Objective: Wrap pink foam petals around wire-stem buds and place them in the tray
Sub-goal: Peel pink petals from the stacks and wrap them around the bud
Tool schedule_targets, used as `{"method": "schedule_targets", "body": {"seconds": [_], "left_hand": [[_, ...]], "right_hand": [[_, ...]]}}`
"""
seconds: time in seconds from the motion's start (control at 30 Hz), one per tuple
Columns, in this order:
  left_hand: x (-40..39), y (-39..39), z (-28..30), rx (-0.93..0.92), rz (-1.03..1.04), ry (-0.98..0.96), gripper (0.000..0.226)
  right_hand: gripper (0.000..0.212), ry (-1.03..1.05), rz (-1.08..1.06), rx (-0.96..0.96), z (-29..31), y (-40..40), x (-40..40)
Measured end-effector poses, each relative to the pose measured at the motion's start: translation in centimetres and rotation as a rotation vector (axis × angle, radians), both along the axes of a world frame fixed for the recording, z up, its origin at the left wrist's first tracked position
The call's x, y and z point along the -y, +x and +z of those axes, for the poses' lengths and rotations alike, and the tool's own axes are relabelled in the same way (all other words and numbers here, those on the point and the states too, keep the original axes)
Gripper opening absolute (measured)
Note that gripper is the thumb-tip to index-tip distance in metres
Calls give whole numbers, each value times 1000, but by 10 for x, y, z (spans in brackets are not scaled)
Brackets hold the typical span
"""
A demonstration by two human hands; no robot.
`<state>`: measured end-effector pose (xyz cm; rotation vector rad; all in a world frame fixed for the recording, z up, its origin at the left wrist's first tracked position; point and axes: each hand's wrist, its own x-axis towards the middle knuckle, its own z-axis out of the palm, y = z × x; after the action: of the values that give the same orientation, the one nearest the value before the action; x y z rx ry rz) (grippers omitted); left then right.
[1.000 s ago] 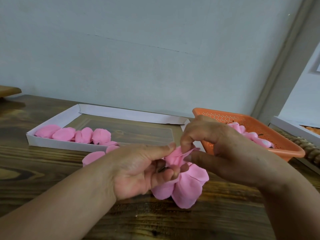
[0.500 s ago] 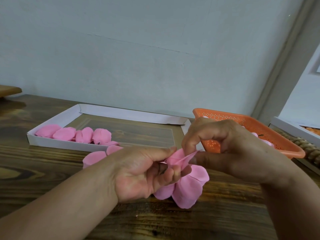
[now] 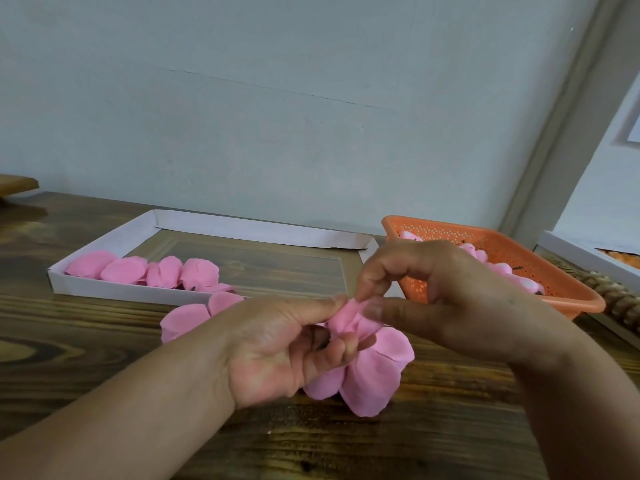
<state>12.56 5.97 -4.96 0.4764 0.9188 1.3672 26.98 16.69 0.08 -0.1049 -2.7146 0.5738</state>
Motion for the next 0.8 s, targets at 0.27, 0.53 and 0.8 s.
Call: {"method": "schedule_targets", "body": {"seconds": [0.27, 0.53, 0.8], "left_hand": [[-2, -2, 0, -18, 66, -21, 20], [0, -1, -2, -184, 100, 72, 20], [0, 0, -4, -155, 67, 81, 24]], "right_hand": [[20, -24, -16, -4, 0, -3, 2], [29, -47, -63, -127, -9, -12, 2], [29, -27, -167, -219, -14, -17, 0]]}}
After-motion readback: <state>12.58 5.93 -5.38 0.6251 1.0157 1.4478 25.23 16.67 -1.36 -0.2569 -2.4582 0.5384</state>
